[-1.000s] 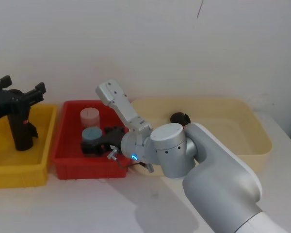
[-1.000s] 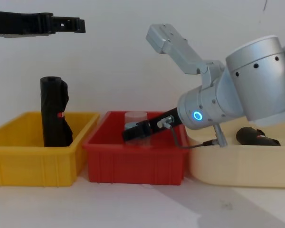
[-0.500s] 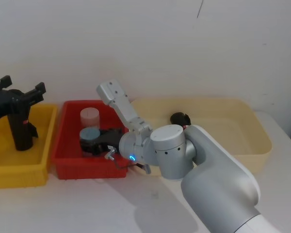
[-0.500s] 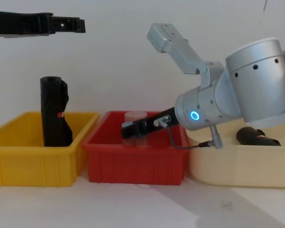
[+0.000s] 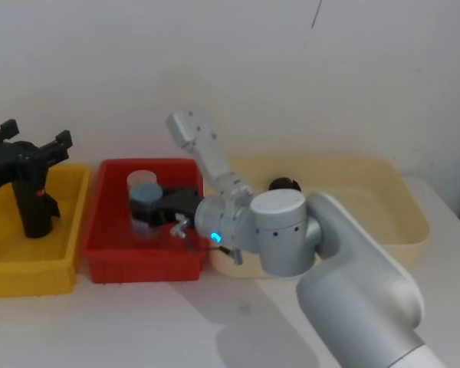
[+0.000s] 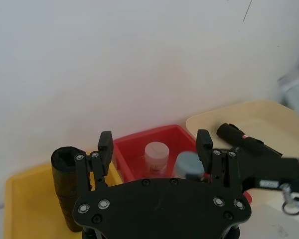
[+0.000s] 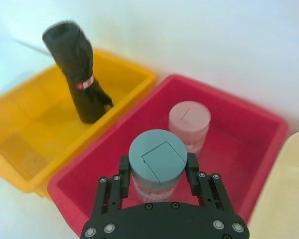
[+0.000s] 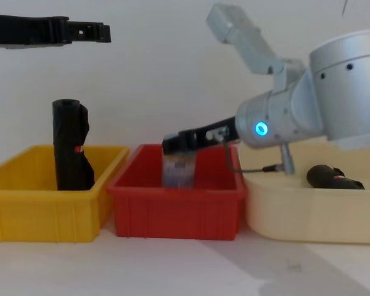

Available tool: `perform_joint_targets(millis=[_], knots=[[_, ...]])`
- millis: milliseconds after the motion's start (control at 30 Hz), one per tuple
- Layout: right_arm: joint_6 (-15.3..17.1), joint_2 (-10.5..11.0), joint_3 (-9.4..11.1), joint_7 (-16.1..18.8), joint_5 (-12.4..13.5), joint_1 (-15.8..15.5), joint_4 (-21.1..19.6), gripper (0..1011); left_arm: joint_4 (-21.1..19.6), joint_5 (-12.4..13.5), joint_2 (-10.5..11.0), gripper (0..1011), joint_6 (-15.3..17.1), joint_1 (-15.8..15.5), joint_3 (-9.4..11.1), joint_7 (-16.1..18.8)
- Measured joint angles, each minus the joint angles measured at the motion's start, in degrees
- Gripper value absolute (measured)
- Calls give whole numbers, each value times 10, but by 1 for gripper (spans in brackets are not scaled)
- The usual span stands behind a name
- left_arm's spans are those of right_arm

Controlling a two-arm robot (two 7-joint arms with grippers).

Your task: Pick up the garbage bag with the one hand and transfer it to the other hand.

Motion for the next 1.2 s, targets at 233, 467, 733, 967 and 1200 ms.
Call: perform_joint_targets(millis=[233,467,733,967,1200], knots=[[9,13,30,-9,9,-12,-58,653,0,0,0,1001,0,0,0,0],[16,35,80,-22,22,-28,-134,653,0,0,0,1001,0,0,0,0],[17,57,124,-36,32,-52,-188,653,0,0,0,1001,0,0,0,0],[8,71,145,-42,37,-74,-207,658,0,0,0,1001,0,0,0,0],[-15,84,151,-41,38,-95,-210,850,0,0,0,1001,0,0,0,0]])
